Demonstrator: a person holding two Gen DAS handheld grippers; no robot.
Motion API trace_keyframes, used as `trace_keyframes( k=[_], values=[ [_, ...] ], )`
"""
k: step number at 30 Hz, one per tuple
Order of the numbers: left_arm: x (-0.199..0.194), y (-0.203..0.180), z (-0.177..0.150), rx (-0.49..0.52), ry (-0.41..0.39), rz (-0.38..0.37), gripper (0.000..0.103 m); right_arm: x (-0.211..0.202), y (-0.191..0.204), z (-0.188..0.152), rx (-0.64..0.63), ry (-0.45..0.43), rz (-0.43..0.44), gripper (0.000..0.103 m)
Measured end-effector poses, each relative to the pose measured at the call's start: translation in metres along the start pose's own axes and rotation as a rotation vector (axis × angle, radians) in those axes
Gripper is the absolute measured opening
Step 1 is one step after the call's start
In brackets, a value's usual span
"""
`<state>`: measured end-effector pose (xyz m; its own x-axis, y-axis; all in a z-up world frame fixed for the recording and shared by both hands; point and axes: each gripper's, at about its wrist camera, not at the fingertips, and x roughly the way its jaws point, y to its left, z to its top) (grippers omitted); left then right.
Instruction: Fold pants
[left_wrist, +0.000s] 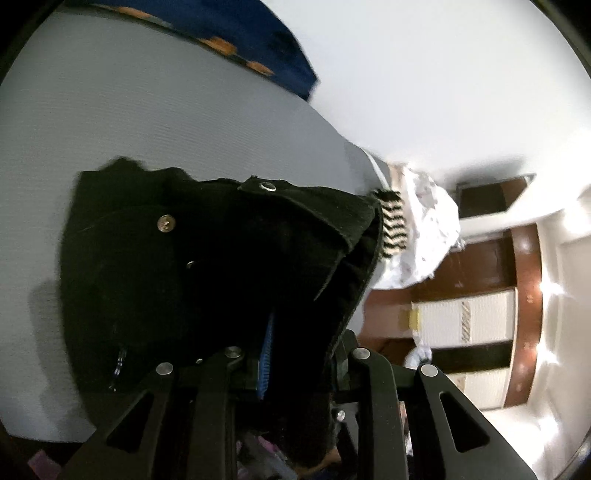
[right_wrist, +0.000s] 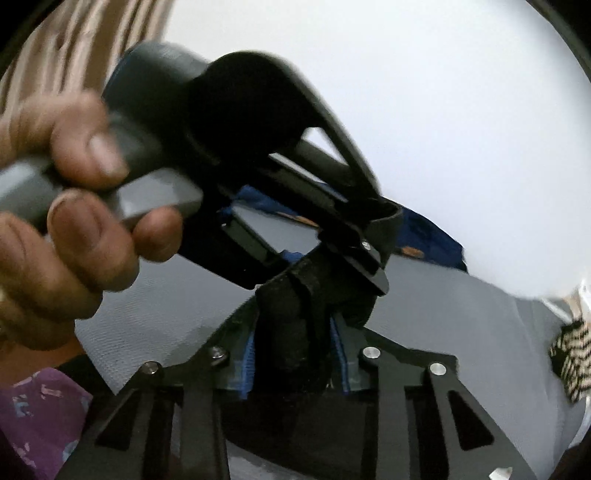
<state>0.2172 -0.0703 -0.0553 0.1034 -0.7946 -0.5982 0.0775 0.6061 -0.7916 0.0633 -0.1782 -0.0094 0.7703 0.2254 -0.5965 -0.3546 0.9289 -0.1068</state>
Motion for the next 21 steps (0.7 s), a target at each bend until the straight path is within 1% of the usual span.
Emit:
trace_keyframes(
  k=[2,5,6,8,9,10,11,12,13,15,16,18,19,20,21],
  values=[
    [0.026,-0.018,0.001,0.049,0.028,0.004,0.024,-0.007,-0.029,-0.004,0.084,0.011,0.002,0.029],
    [0.071,-0.029,0.002,0.108,0.087,0.021,0.025,-0.011,-0.067,-0.02,0.206,0.049,0.007,0.028],
    [0.086,-0.029,0.003,0.119,0.107,0.03,0.028,-0.011,-0.08,-0.027,0.255,0.065,0.014,0.028],
    [0.112,-0.024,0.0,0.109,0.144,0.033,0.038,-0.007,-0.107,-0.044,0.391,0.107,0.053,0.027],
    [0.121,-0.021,0.0,0.109,0.156,0.022,0.041,-0.004,-0.122,-0.054,0.472,0.132,0.075,0.027],
    [0.126,-0.018,0.001,0.1,0.159,-0.004,0.041,-0.001,-0.134,-0.064,0.541,0.153,0.093,0.026],
    [0.129,-0.015,0.002,0.077,0.157,-0.049,0.041,0.001,-0.144,-0.072,0.601,0.168,0.106,0.026],
    [0.127,-0.014,0.003,0.069,0.15,-0.09,0.045,0.006,-0.158,-0.084,0.69,0.191,0.129,0.025],
    [0.122,-0.016,0.005,0.085,0.135,-0.1,0.051,0.007,-0.167,-0.093,0.753,0.197,0.152,0.025],
    [0.103,-0.025,0.005,0.17,0.055,-0.093,0.057,0.009,-0.182,-0.107,0.864,0.196,0.203,0.025],
    [0.094,-0.027,0.006,0.199,0.03,-0.094,0.06,0.01,-0.184,-0.11,0.88,0.199,0.22,0.025],
    [0.073,-0.027,0.005,0.246,-0.029,-0.069,0.062,0.01,-0.186,-0.11,0.882,0.199,0.241,0.025],
    [0.058,-0.024,0.002,0.269,-0.069,-0.034,0.065,0.011,-0.187,-0.111,0.889,0.201,0.25,0.026],
    [0.046,-0.019,0.0,0.278,-0.095,-0.009,0.066,0.012,-0.19,-0.113,0.913,0.202,0.276,0.027],
    [0.032,-0.01,-0.005,0.279,-0.128,0.019,0.069,0.0,-0.196,-0.121,0.936,0.196,0.296,0.033]
  ],
)
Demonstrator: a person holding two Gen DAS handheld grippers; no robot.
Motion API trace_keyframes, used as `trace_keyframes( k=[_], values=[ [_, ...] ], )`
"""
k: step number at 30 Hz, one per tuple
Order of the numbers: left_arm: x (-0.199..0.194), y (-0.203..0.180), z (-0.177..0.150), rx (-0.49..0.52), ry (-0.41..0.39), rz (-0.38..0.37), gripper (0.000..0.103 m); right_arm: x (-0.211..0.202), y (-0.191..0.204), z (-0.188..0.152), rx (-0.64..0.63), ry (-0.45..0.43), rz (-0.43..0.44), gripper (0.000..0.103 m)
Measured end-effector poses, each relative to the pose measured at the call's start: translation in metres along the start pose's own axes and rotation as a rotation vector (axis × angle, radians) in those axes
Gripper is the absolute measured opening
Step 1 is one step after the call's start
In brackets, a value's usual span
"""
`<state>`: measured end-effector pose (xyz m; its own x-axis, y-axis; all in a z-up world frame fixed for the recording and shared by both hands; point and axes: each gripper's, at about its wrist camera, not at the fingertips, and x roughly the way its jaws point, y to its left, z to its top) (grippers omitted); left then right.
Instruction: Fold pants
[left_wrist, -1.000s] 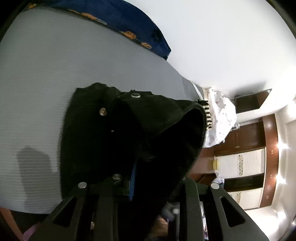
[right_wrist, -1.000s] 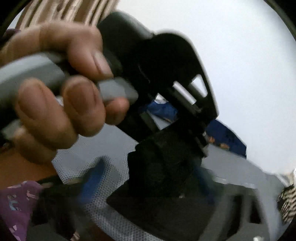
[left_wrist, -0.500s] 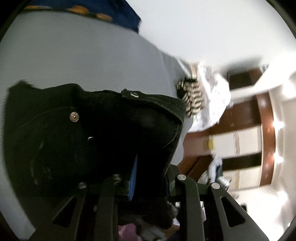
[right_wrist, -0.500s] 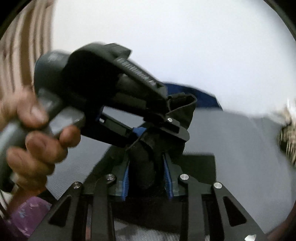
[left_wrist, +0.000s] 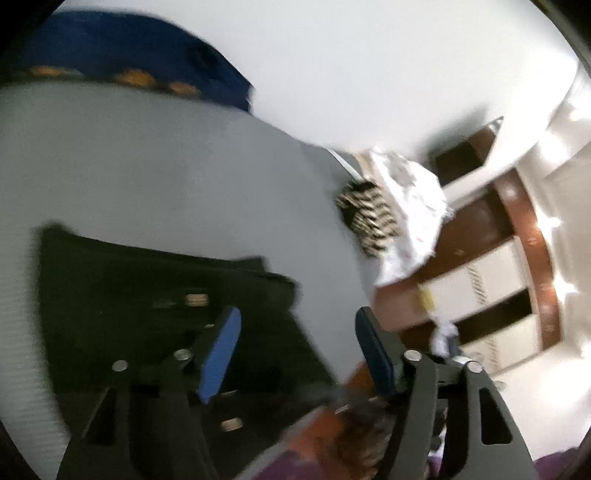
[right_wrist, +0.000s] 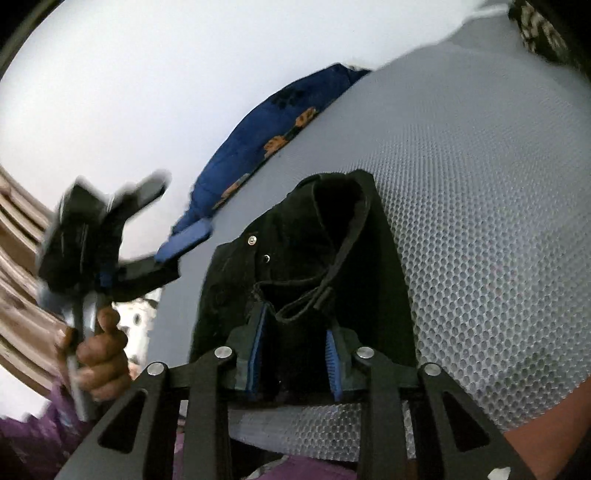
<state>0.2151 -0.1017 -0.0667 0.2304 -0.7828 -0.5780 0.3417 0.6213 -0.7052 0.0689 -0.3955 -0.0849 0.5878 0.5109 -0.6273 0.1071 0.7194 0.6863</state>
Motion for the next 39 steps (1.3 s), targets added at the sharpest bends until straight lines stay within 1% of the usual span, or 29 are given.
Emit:
trace_keyframes(
  k=[2,3,4,6,7,9,10,12,14,15,16,17,18,19,20,21,22,24,27,28,30,31,33,34,35,36,37,38,39],
  values=[
    [-0.02,0.017,-0.008,-0.017,-0.034,0.052,0.072,0.001,-0.007,0.006,0.005,-0.002,0.01,0.048],
    [-0.026,0.028,-0.012,-0.033,-0.042,0.072,0.072,0.002,-0.007,0.01,-0.003,0.015,0.016,0.066],
    [-0.036,0.041,-0.019,-0.065,-0.049,0.105,0.072,0.0,-0.004,0.008,-0.008,0.026,0.003,0.08],
    [-0.044,0.061,-0.03,-0.112,-0.053,0.146,0.072,-0.006,-0.003,0.016,-0.047,0.014,-0.041,0.082],
    [-0.047,0.07,-0.037,-0.133,-0.056,0.153,0.072,-0.011,0.001,0.02,-0.102,0.0,-0.091,0.082],
    [-0.055,0.086,-0.048,-0.172,-0.063,0.171,0.072,-0.027,0.005,0.028,-0.176,-0.044,-0.154,0.082],
    [-0.055,0.089,-0.052,-0.178,-0.066,0.178,0.072,-0.035,0.006,0.033,-0.19,-0.053,-0.154,0.081],
    [-0.052,0.09,-0.058,-0.171,-0.07,0.188,0.072,-0.038,0.012,0.039,-0.216,-0.041,-0.106,0.079],
    [-0.037,0.08,-0.06,-0.137,-0.056,0.21,0.072,-0.031,0.024,0.043,-0.273,-0.035,-0.115,0.079],
    [-0.031,0.076,-0.061,-0.114,-0.042,0.211,0.072,-0.019,0.031,0.046,-0.302,-0.012,-0.126,0.079],
    [-0.025,0.071,-0.062,-0.093,-0.033,0.21,0.072,-0.008,0.034,0.048,-0.315,0.016,-0.142,0.078],
    [-0.019,0.066,-0.062,-0.055,-0.032,0.214,0.072,0.005,0.037,0.049,-0.34,0.037,-0.195,0.076],
    [-0.014,0.061,-0.063,-0.015,-0.037,0.225,0.072,0.021,0.038,0.052,-0.372,0.052,-0.226,0.061],
    [-0.009,0.057,-0.064,0.03,-0.041,0.245,0.072,0.03,0.04,0.052,-0.392,0.076,-0.205,0.035],
    [-0.004,0.054,-0.064,0.072,-0.042,0.265,0.072,0.043,0.041,0.05,-0.398,0.122,-0.185,0.024],
    [0.001,0.052,-0.064,0.094,-0.042,0.28,0.072,0.053,0.038,0.051,-0.396,0.153,-0.186,0.006],
    [0.004,0.051,-0.065,0.111,-0.045,0.287,0.072,0.058,0.036,0.051,-0.392,0.169,-0.194,0.002],
    [0.004,0.049,-0.065,0.128,-0.063,0.274,0.072,0.062,0.031,0.051,-0.375,0.167,-0.182,0.0],
    [-0.004,0.055,-0.062,0.101,-0.101,0.24,0.073,0.044,0.023,0.058,-0.335,0.093,-0.168,0.0],
    [-0.004,0.058,-0.061,0.089,-0.111,0.236,0.075,0.035,0.015,0.063,-0.313,0.069,-0.174,0.0],
    [0.0,0.066,-0.059,0.073,-0.108,0.243,0.076,0.03,0.003,0.065,-0.288,0.063,-0.184,0.0],
    [0.003,0.068,-0.058,0.072,-0.105,0.247,0.076,0.031,-0.006,0.066,-0.267,0.07,-0.199,0.0],
    [0.007,0.07,-0.057,0.074,-0.098,0.255,0.076,0.03,-0.018,0.064,-0.235,0.083,-0.204,0.0],
    [0.006,0.071,-0.056,0.064,-0.103,0.247,0.076,0.022,-0.019,0.065,-0.23,0.041,-0.205,0.0],
    [0.004,0.069,-0.056,0.057,-0.112,0.235,0.076,0.007,-0.015,0.066,-0.244,-0.03,-0.17,0.0],
    [0.001,0.069,-0.054,0.052,-0.125,0.222,0.076,-0.001,-0.009,0.066,-0.271,-0.069,-0.159,0.002],
    [-0.001,0.069,-0.054,0.049,-0.142,0.213,0.076,-0.01,0.007,0.065,-0.333,-0.108,-0.145,0.002],
    [-0.003,0.068,-0.052,0.051,-0.155,0.21,0.076,-0.014,0.017,0.064,-0.37,-0.123,-0.124,0.003],
    [-0.002,0.068,-0.051,0.054,-0.158,0.212,0.076,-0.017,0.033,0.062,-0.421,-0.135,-0.085,0.003]
  ],
)
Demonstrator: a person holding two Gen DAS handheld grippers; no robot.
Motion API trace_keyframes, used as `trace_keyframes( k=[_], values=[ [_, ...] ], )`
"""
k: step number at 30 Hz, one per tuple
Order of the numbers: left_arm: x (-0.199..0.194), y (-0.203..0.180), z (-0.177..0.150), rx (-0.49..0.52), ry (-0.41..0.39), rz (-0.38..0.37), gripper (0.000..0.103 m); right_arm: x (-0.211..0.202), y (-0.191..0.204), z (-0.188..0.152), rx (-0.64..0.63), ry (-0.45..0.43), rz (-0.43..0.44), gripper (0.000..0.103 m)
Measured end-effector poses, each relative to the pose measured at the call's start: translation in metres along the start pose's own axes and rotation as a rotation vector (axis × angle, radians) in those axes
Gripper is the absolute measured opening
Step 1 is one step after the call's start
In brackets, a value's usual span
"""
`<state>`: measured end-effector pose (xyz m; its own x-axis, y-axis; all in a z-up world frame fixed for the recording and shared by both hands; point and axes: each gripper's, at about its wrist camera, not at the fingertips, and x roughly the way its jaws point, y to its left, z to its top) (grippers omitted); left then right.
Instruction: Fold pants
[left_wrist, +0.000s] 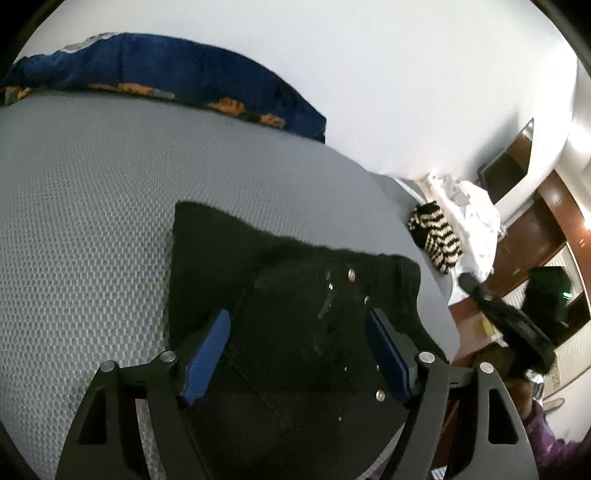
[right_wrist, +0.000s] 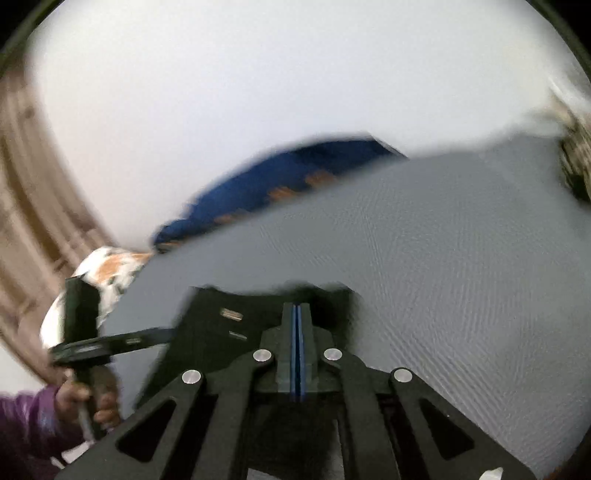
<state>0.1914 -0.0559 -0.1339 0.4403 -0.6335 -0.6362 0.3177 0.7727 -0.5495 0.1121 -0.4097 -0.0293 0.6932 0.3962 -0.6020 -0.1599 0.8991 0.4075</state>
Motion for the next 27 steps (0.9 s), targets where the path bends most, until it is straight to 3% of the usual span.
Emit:
trace_keyframes(
  k=[3,6,9,10,12,14,15,18,24,27],
  values=[
    [0.007,-0.001,0.003,0.004,0.01,0.021,0.076,0.024,0.047,0.003,-0.181,0.063,0.012,0.003],
    [0.014,-0.008,0.002,0.056,0.008,0.065,0.076,0.062,0.055,-0.009,-0.237,0.159,-0.046,0.003],
    [0.02,-0.02,-0.003,0.162,0.009,0.132,0.076,0.081,0.029,-0.027,-0.16,0.231,-0.126,0.0],
    [0.022,-0.024,-0.006,0.203,0.008,0.156,0.076,0.085,0.011,-0.036,-0.086,0.265,-0.11,0.0],
    [0.025,-0.03,-0.008,0.252,0.017,0.207,0.076,0.079,-0.008,-0.042,0.046,0.246,-0.036,0.0],
    [0.025,-0.036,-0.009,0.286,0.031,0.259,0.076,0.069,-0.006,-0.037,0.054,0.234,-0.03,0.001],
    [0.025,-0.039,-0.01,0.296,0.033,0.278,0.076,0.054,0.001,-0.031,0.028,0.181,-0.032,0.012],
    [0.021,-0.043,-0.012,0.319,0.028,0.338,0.076,0.026,0.014,-0.017,-0.009,0.096,-0.039,0.027],
    [0.014,-0.047,-0.011,0.327,0.019,0.406,0.076,0.009,0.032,-0.016,-0.031,0.052,-0.101,0.07],
    [0.011,-0.047,-0.011,0.339,0.018,0.434,0.076,0.014,0.023,-0.025,0.009,0.082,-0.122,0.072]
  ],
)
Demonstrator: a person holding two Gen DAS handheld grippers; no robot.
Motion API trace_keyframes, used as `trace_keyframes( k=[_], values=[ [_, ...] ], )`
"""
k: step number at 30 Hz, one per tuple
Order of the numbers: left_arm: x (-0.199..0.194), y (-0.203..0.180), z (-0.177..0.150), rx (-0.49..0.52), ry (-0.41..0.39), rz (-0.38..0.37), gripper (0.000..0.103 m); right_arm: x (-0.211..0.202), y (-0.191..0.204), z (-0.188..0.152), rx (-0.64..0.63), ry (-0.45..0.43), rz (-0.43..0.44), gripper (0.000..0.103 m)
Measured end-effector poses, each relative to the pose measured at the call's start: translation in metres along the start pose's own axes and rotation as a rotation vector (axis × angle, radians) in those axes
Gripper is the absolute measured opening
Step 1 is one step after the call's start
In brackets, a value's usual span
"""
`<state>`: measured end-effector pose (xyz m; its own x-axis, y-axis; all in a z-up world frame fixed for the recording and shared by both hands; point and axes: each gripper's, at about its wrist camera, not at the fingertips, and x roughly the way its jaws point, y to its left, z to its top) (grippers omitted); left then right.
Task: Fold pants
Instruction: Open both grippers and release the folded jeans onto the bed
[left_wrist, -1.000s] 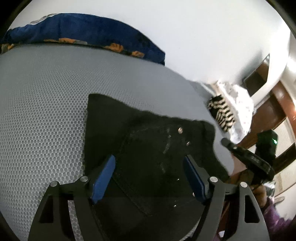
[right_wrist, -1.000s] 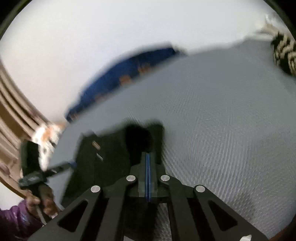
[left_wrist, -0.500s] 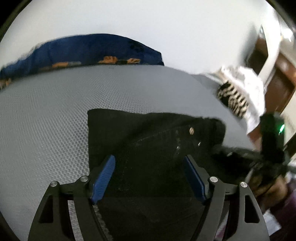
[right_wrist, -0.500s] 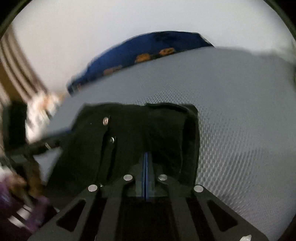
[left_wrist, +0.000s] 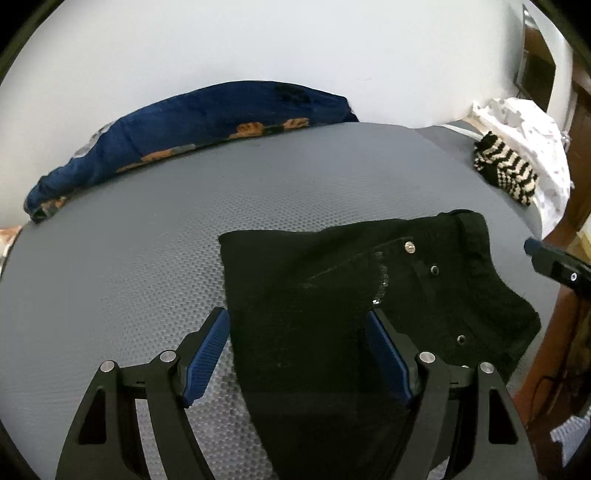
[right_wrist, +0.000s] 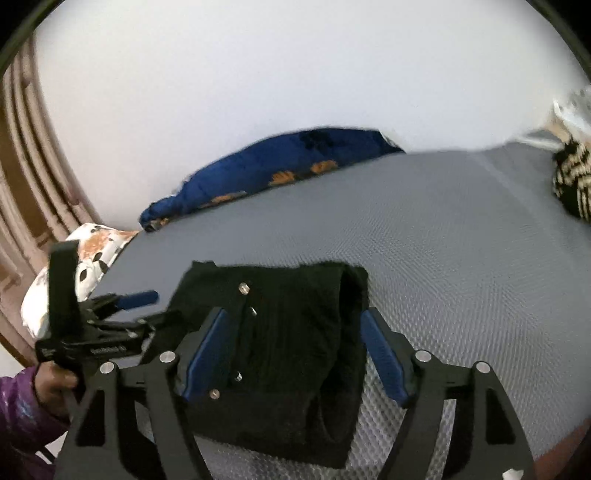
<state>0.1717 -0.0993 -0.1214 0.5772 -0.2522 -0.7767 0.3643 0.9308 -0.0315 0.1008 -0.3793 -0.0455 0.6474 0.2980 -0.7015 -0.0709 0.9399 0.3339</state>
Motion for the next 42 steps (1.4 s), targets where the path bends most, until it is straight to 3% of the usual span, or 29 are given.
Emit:
trace_keyframes(
  k=[7,14,23,28,33,35,37,42],
  values=[
    [-0.004,0.01,0.0,-0.021,0.005,0.025,0.078,0.007,-0.035,-0.01,0.124,0.047,0.006,0.072],
    [-0.005,0.012,-0.001,-0.017,0.015,0.051,0.078,0.009,-0.045,-0.015,0.199,0.071,0.033,0.073],
    [-0.012,0.008,-0.001,0.016,-0.015,0.108,0.085,-0.002,-0.017,-0.006,0.115,0.034,0.001,0.076],
    [-0.022,0.014,-0.002,0.02,-0.06,0.165,0.09,-0.012,0.016,-0.001,0.026,-0.004,-0.015,0.084],
    [-0.032,0.054,-0.008,-0.108,-0.074,0.152,0.092,-0.021,0.031,-0.007,-0.005,-0.032,0.001,0.085],
    [-0.033,0.071,-0.015,-0.144,-0.063,0.166,0.092,-0.022,0.03,-0.012,-0.008,-0.03,0.005,0.082],
    [-0.034,0.083,-0.023,-0.152,-0.058,0.181,0.092,-0.021,0.028,-0.017,-0.016,-0.018,0.002,0.066],
    [-0.035,0.096,-0.046,-0.161,-0.031,0.165,0.092,-0.01,0.024,-0.025,-0.014,0.004,0.011,0.058]
  ],
)
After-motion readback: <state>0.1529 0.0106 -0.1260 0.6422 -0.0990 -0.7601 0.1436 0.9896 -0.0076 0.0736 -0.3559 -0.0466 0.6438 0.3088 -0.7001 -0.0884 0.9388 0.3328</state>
